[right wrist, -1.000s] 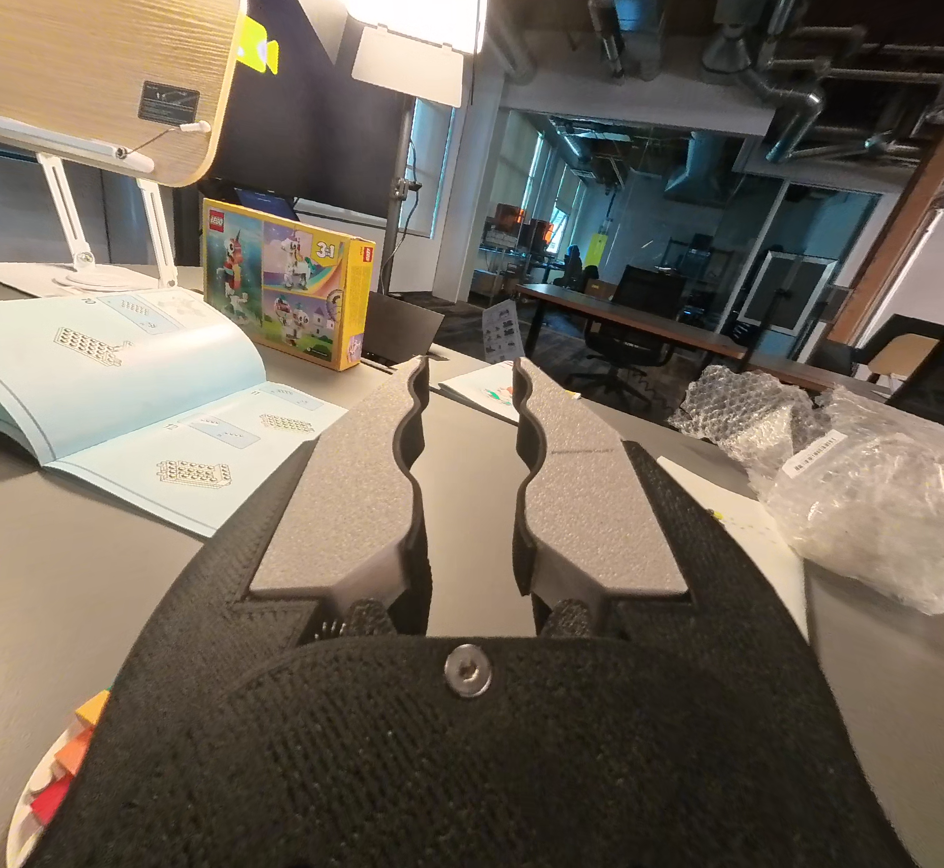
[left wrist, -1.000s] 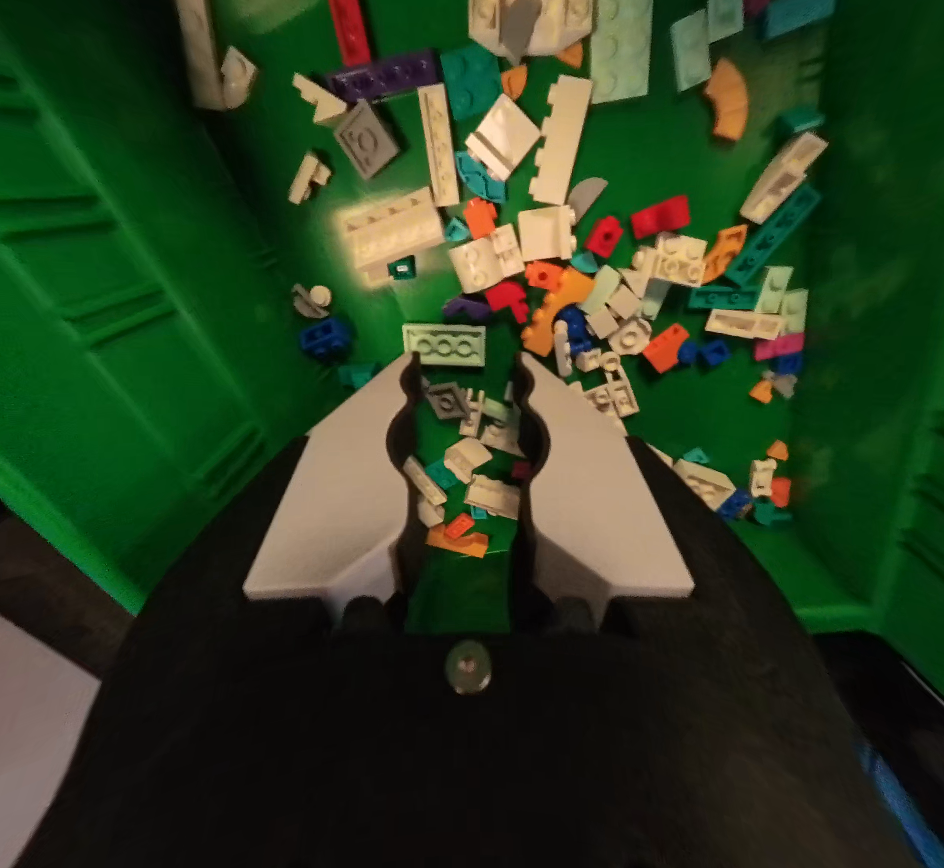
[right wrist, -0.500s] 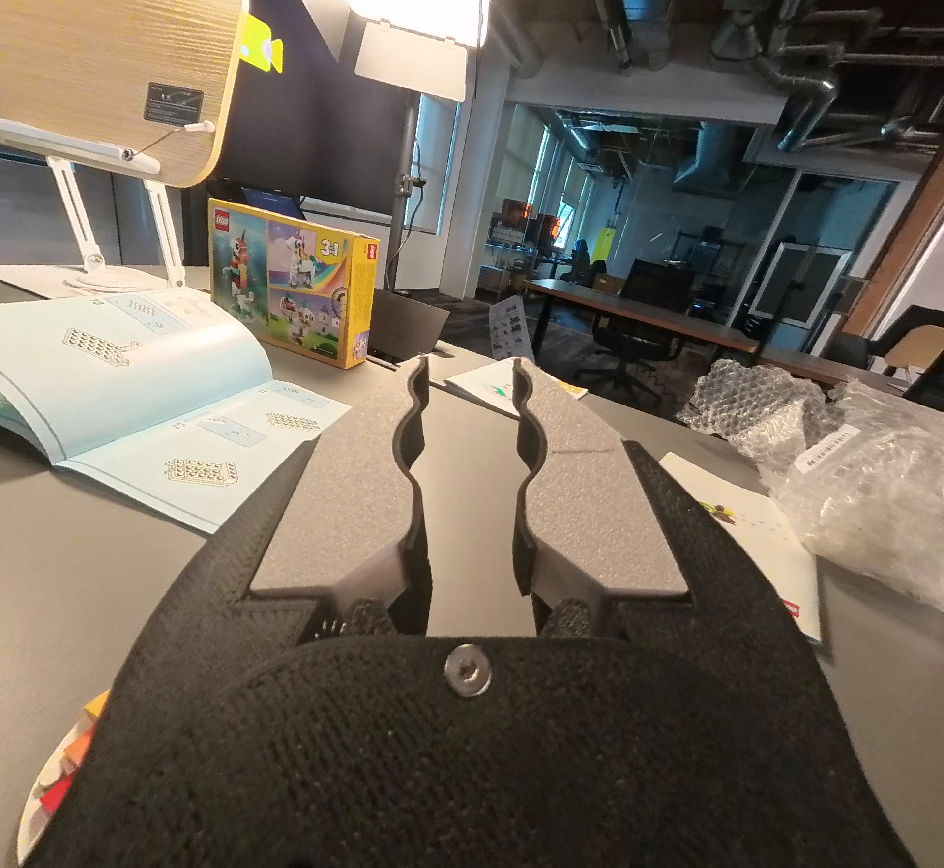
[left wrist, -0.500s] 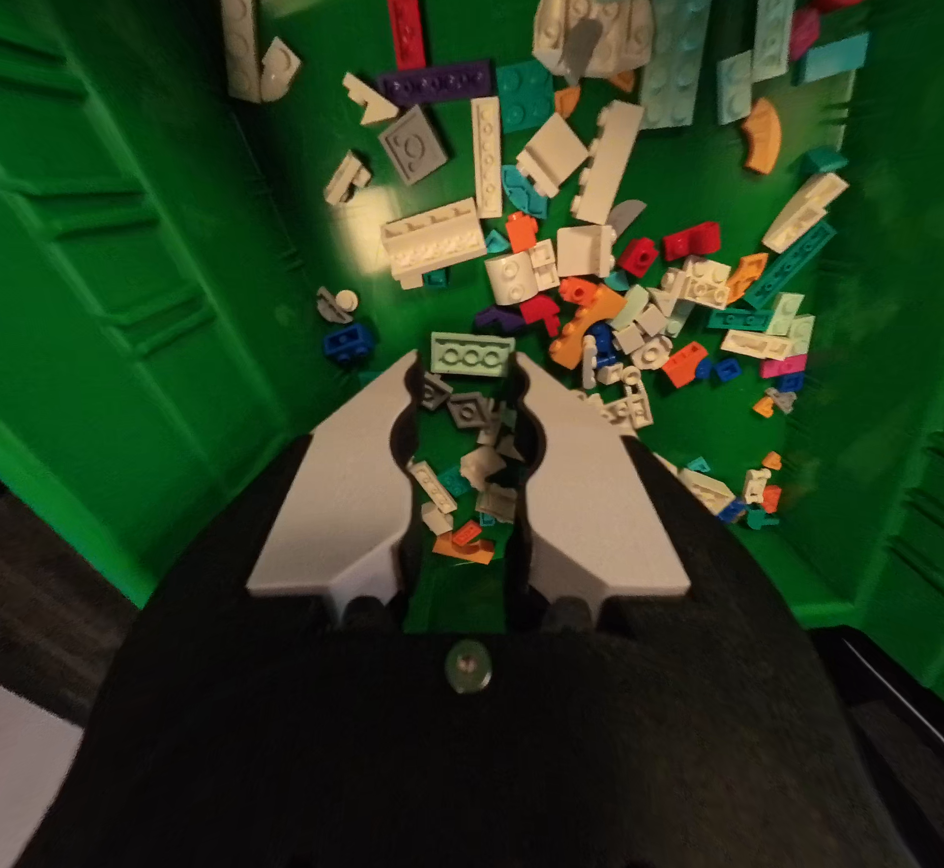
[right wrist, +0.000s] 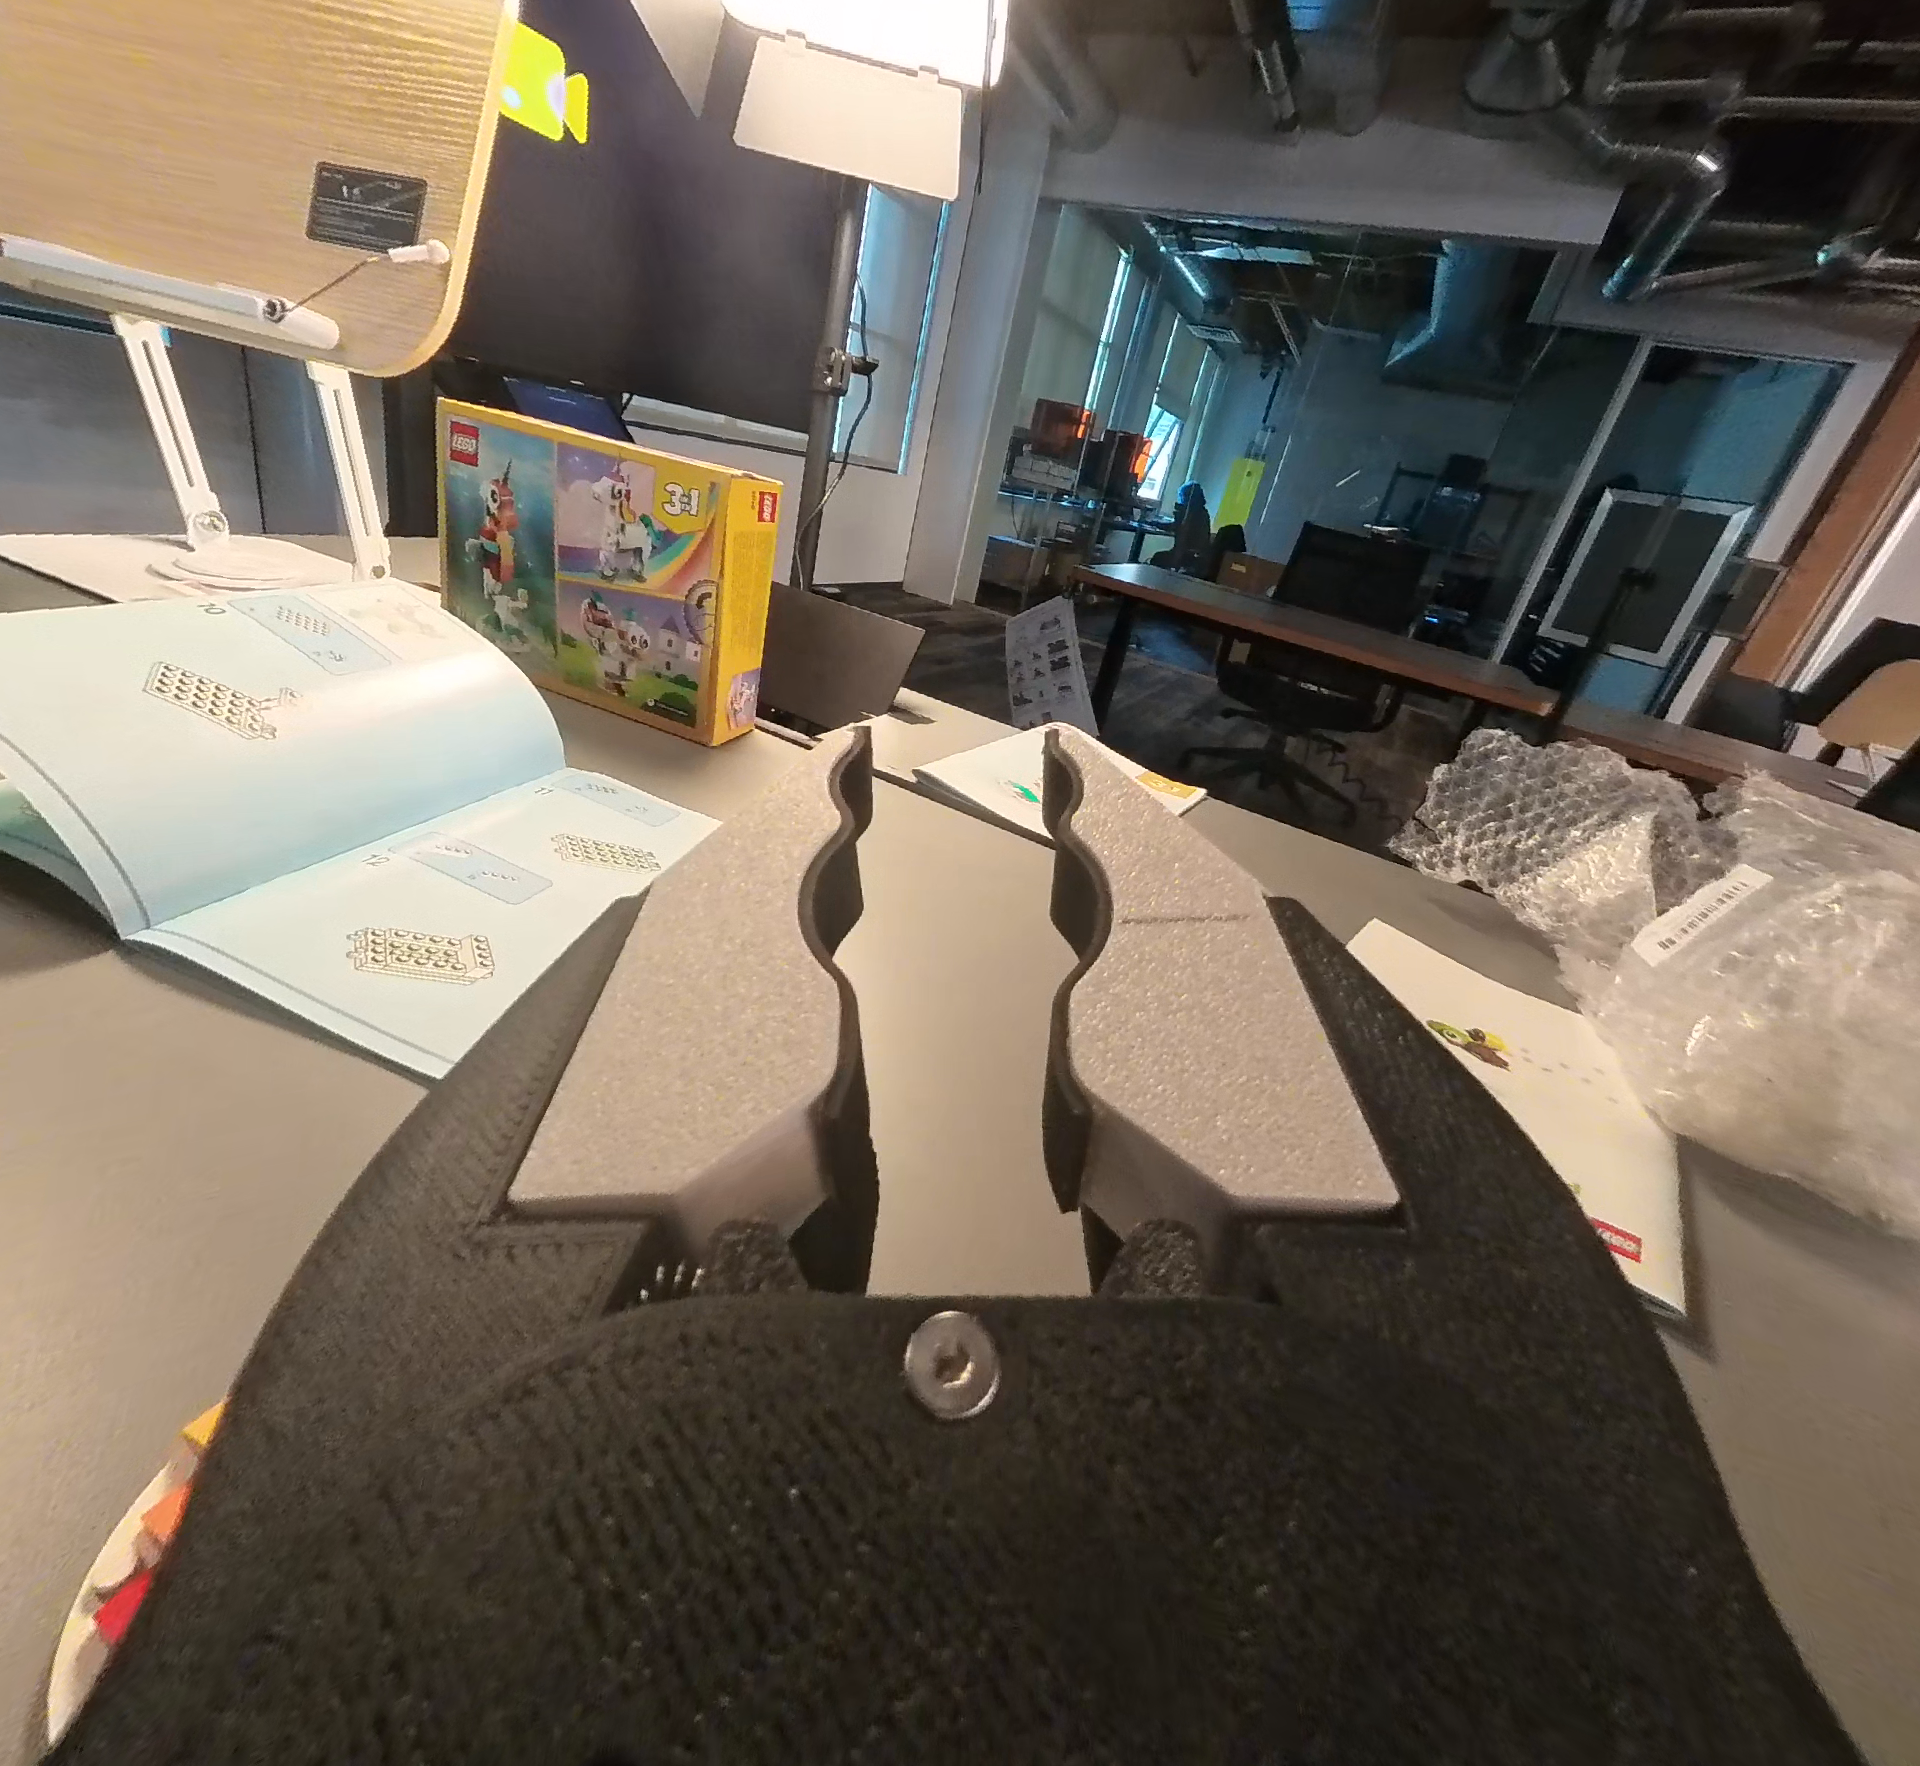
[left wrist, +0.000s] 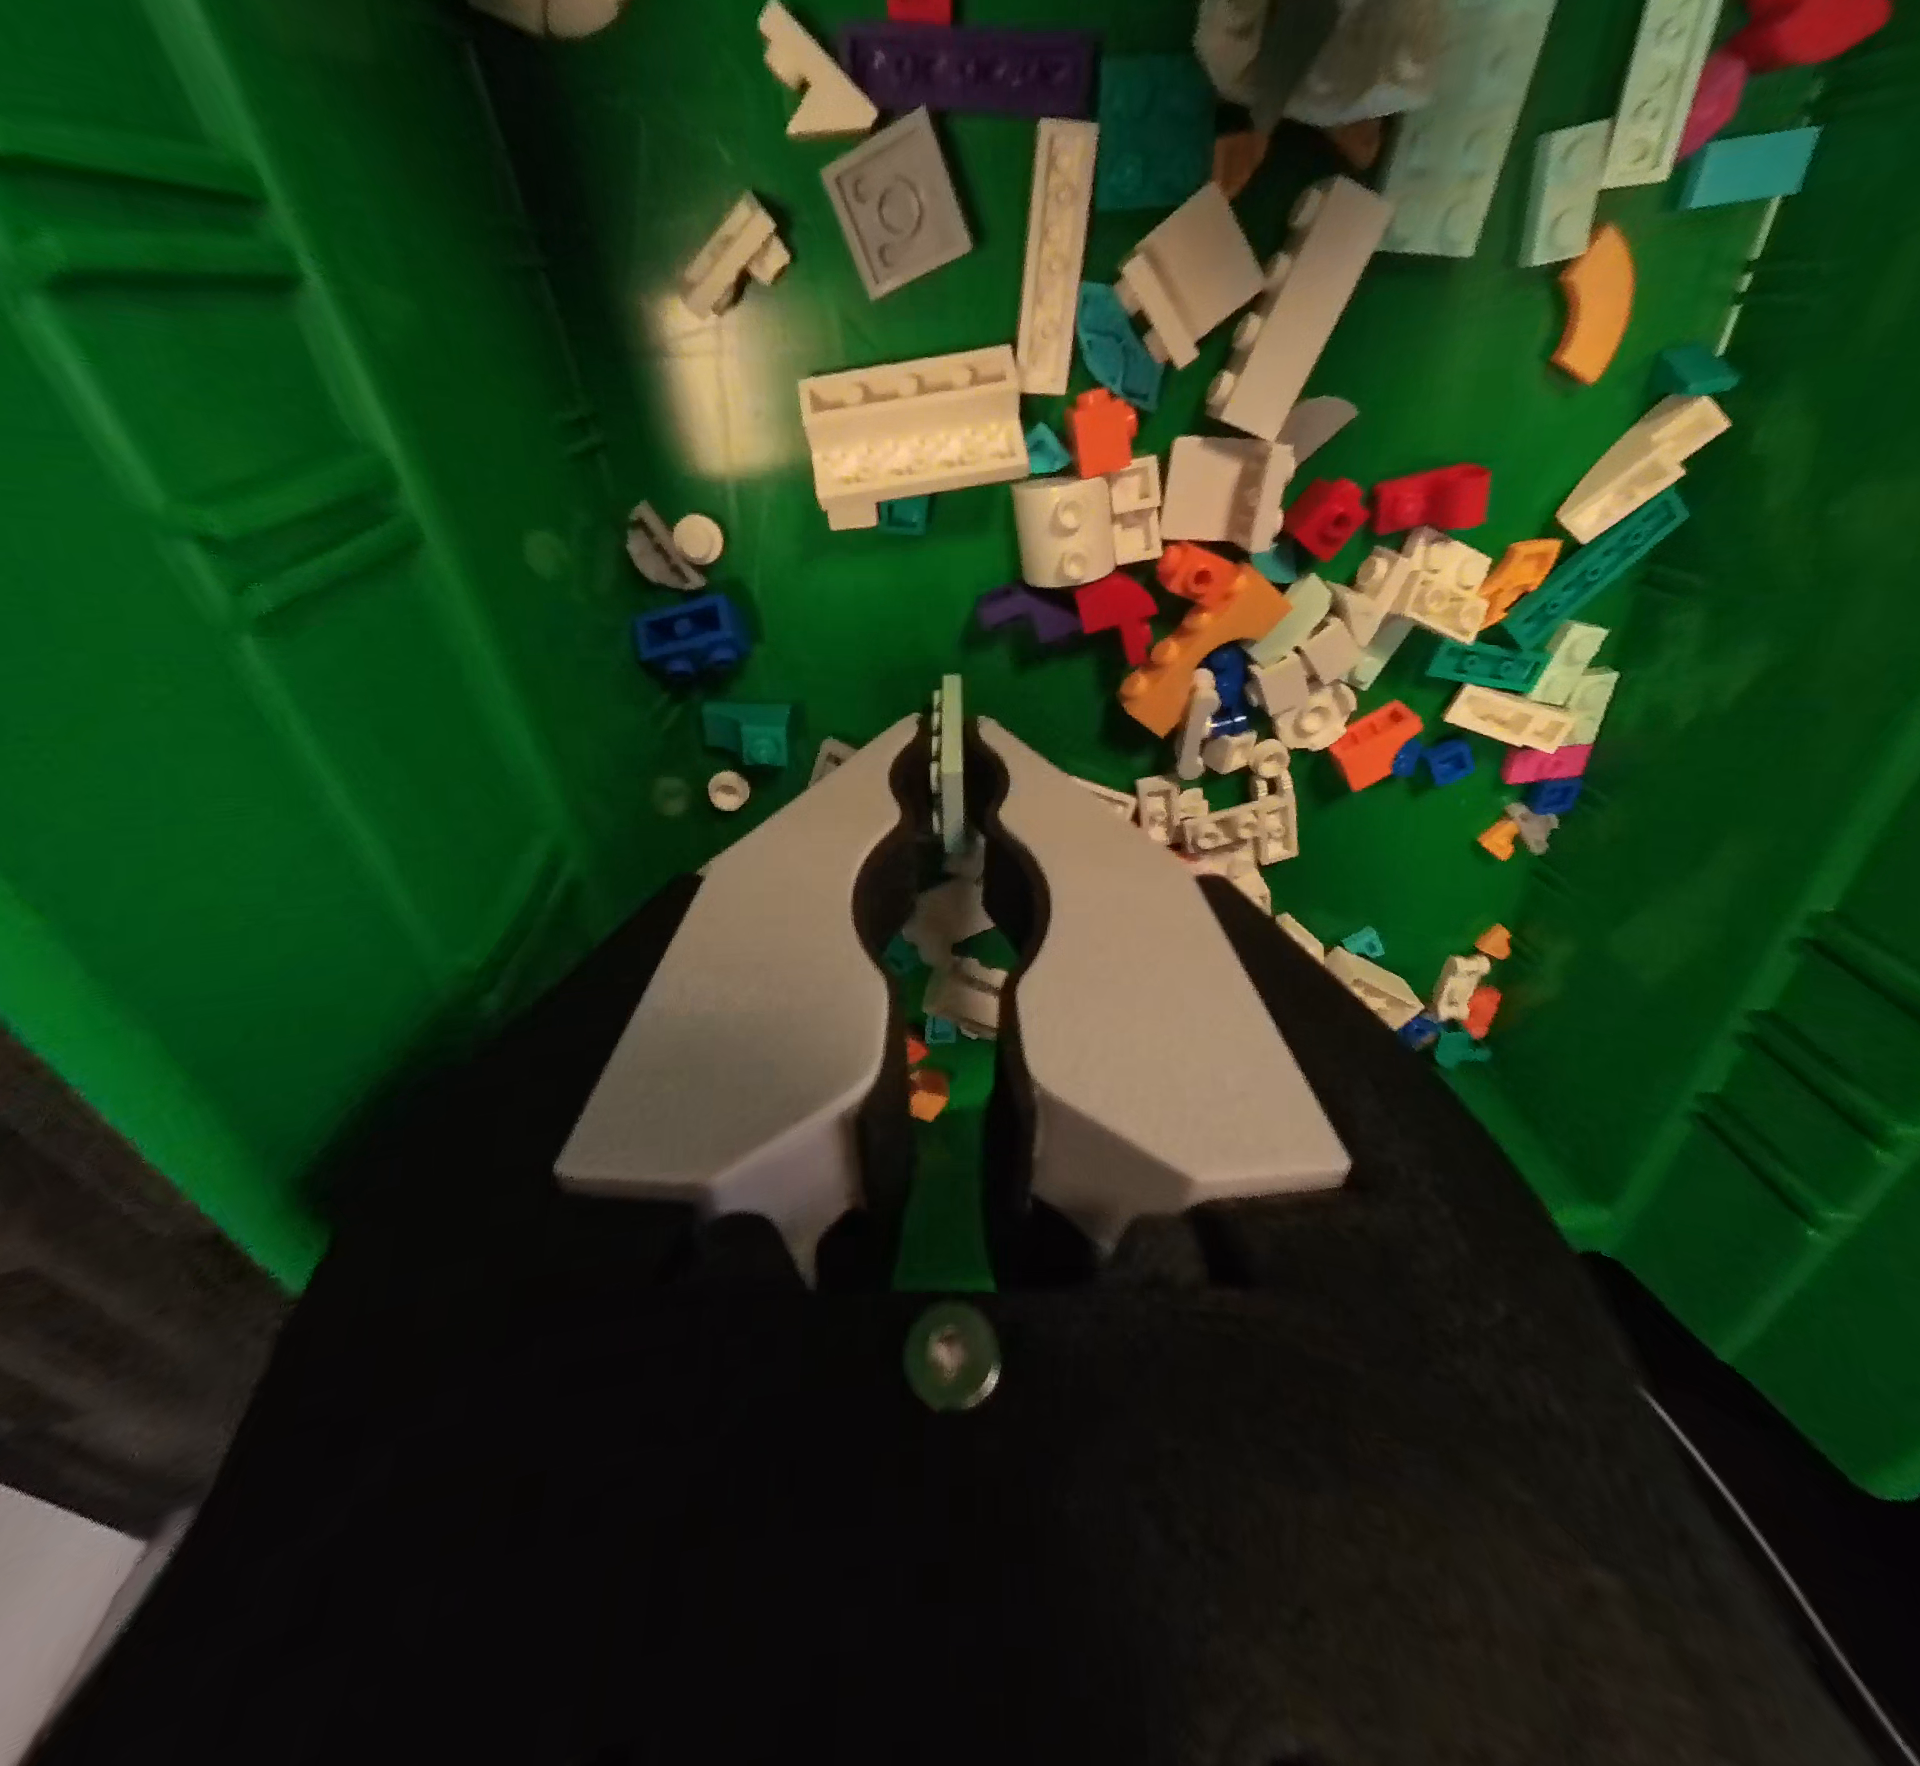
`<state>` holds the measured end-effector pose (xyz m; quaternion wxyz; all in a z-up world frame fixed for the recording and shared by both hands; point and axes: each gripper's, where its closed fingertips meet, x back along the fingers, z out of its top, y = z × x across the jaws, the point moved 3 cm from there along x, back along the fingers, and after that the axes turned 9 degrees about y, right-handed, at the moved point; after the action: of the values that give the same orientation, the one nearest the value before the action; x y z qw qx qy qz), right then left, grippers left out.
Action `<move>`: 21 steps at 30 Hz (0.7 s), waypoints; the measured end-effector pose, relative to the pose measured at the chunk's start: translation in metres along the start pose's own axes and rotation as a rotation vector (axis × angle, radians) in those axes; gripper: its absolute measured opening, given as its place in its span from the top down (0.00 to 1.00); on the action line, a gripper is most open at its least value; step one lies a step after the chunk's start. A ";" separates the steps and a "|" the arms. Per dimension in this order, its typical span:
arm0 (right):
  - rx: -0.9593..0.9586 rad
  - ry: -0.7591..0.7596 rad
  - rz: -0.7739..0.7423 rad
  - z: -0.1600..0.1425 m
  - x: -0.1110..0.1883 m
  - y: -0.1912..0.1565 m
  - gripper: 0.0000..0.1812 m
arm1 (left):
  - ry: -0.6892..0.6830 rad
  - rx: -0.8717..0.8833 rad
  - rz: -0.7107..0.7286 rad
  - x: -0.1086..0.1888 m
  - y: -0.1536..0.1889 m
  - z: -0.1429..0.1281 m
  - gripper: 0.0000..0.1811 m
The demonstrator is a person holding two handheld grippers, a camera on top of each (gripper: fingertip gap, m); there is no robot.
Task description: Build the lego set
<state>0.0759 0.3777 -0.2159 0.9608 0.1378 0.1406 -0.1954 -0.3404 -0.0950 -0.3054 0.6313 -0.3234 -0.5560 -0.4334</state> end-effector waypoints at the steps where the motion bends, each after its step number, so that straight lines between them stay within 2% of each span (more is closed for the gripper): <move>1: -0.001 0.000 -0.001 0.000 0.000 0.000 0.83 | 0.031 -0.018 0.019 0.004 0.002 0.003 0.98; 3: -0.001 0.001 -0.001 0.000 0.000 0.000 0.83 | 0.149 -0.061 0.078 0.020 0.015 0.015 0.98; 5: 0.002 0.000 -0.001 0.000 0.000 0.000 0.83 | 0.327 -0.147 0.163 0.050 0.047 0.034 0.97; 7: 0.006 0.003 0.001 0.000 -0.001 -0.001 0.83 | 0.518 -0.274 0.187 0.079 0.100 0.050 0.98; 9: 0.009 0.004 0.003 0.001 -0.001 -0.002 0.83 | 0.657 -0.440 0.125 0.090 0.167 0.057 0.98; 11: 0.010 0.003 0.008 0.001 -0.001 -0.003 0.83 | 0.763 -0.627 0.029 0.081 0.234 0.059 0.98; 13: 0.015 0.004 0.009 0.001 -0.001 -0.004 0.83 | 0.886 -0.813 -0.165 0.062 0.303 0.054 0.98; 14: 0.014 0.005 0.010 0.002 -0.001 -0.004 0.83 | 0.917 -0.863 -0.245 0.050 0.329 0.052 0.98; 15: 0.013 0.005 0.010 0.002 0.000 -0.004 0.83 | 0.914 -0.888 -0.267 0.036 0.344 0.053 0.98; 17: 0.011 0.006 0.011 0.002 0.000 -0.004 0.83 | 0.887 -0.952 -0.238 0.007 0.360 0.059 0.98; 21: 0.015 0.007 0.018 0.003 0.000 -0.006 0.83 | 0.815 -1.224 0.136 -0.031 0.348 0.076 0.98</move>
<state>0.0738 0.3715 -0.2145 0.9610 0.1467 0.1410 -0.1874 -0.0568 0.1231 -0.2973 0.5196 -0.4649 0.0850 -0.7118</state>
